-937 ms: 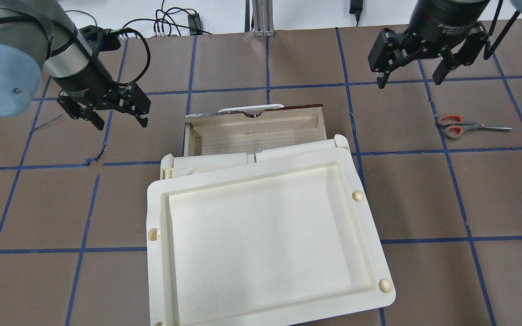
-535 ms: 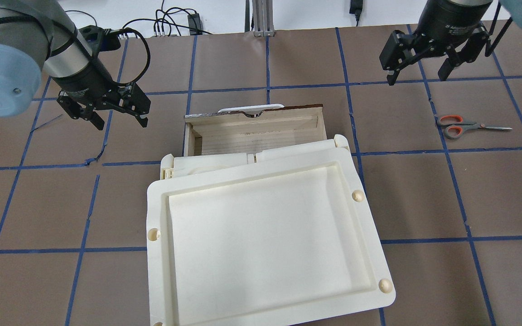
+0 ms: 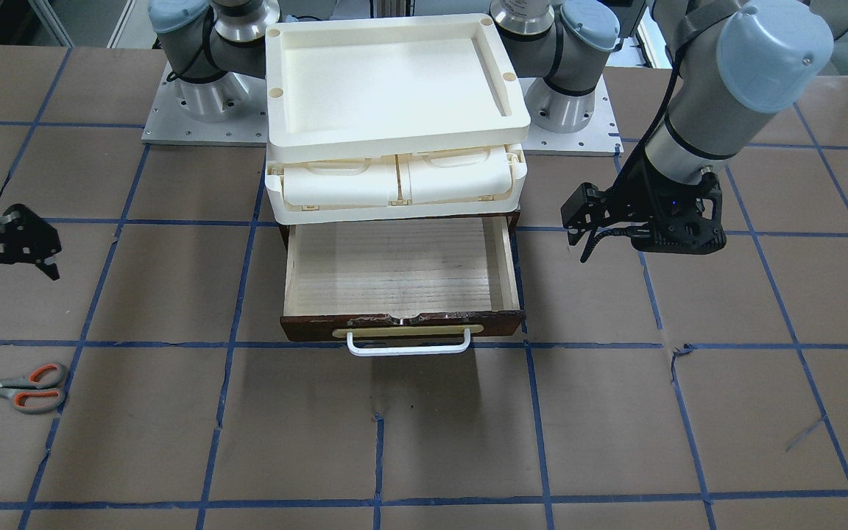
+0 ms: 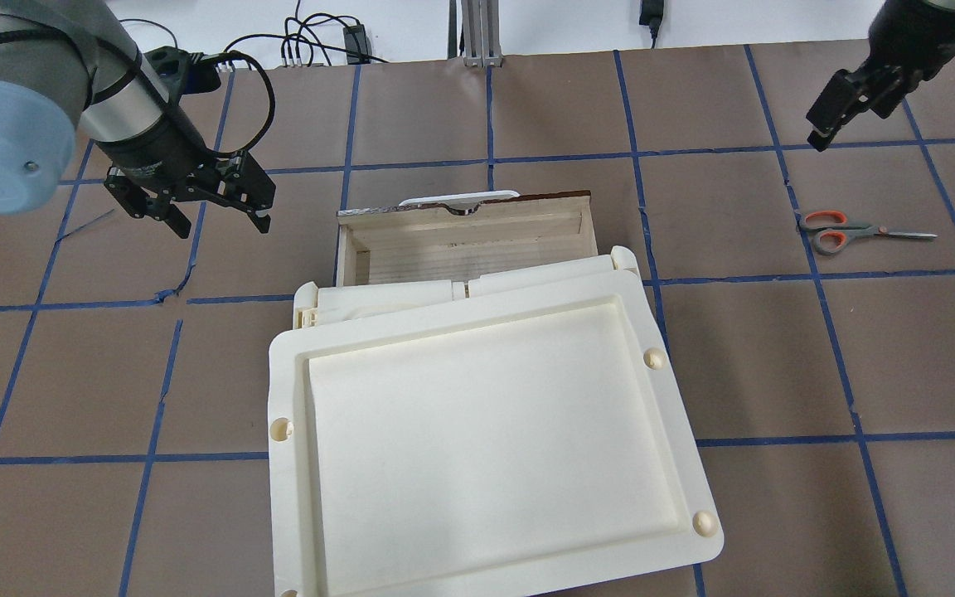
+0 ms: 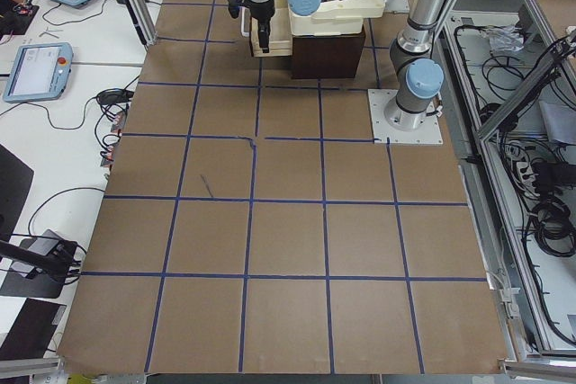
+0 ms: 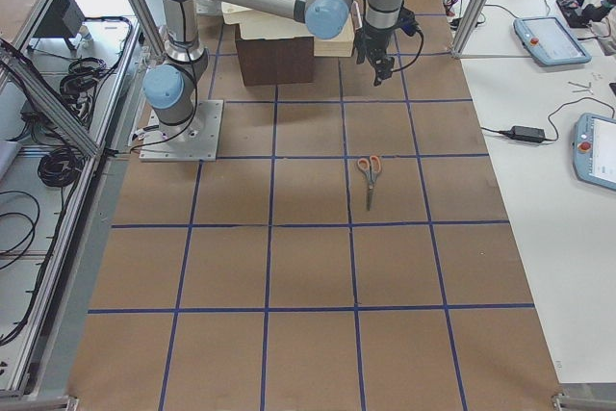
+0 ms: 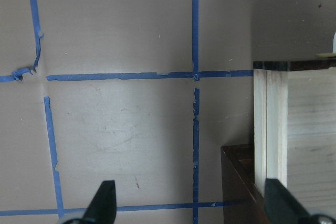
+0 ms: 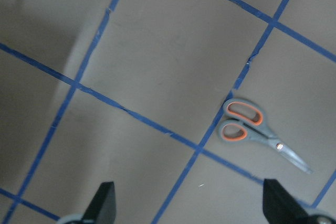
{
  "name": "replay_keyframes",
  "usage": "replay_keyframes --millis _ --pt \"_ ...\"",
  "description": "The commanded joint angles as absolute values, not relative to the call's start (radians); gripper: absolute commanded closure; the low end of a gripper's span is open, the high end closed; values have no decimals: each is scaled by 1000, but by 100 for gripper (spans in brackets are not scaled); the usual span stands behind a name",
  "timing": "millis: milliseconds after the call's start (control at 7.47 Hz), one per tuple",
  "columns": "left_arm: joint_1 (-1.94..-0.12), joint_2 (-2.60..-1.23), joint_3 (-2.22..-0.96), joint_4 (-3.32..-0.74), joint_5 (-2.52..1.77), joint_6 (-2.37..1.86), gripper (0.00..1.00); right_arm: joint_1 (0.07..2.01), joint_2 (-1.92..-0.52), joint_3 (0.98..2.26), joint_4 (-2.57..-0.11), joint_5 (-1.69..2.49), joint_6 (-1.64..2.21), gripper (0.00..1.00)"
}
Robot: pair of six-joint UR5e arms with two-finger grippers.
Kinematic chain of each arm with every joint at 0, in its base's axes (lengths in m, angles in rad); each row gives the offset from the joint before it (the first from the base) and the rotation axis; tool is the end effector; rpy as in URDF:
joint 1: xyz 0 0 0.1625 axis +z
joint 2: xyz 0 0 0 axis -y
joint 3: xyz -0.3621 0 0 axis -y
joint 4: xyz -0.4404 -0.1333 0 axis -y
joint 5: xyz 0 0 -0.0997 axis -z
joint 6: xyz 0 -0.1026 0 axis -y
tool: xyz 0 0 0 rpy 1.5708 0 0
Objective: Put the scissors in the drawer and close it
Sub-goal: 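Move the right gripper over the grey-and-orange scissors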
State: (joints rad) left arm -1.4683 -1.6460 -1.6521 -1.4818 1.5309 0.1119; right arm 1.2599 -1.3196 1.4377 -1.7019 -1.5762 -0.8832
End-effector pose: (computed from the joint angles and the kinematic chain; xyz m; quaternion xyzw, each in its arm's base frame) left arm -0.0799 -0.5659 0.3459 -0.0040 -0.9992 -0.0314 0.0234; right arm -0.0658 -0.6388 0.3601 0.2822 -0.9593 0.0039 0.0059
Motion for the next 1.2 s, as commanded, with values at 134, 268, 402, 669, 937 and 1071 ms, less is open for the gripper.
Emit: replay_keyframes --millis 134,268,402,669,937,1071 --pt "-1470 -1646 -1652 -1482 1531 117 0 1134 -1207 1484 -1918 -1574 -1427 3" --pt "-1470 -1646 -1652 -1482 1532 117 0 1129 -1203 1550 -2036 -1572 -1577 3" --pt "-1470 -1646 -1652 -1482 1532 117 0 1129 -1201 1607 -2118 -1572 -1694 3" --pt "-1470 -1646 -1652 -1483 1532 115 0 1097 -1165 1649 -2155 -1565 -1875 3" --pt "-1470 -1646 -1652 -1483 1532 117 0 1023 -1085 1647 -2180 -1453 -1992 0" --pt "-1470 -1646 -1652 -1483 1532 117 0 1023 -1057 1647 -2215 -1454 -1999 0"
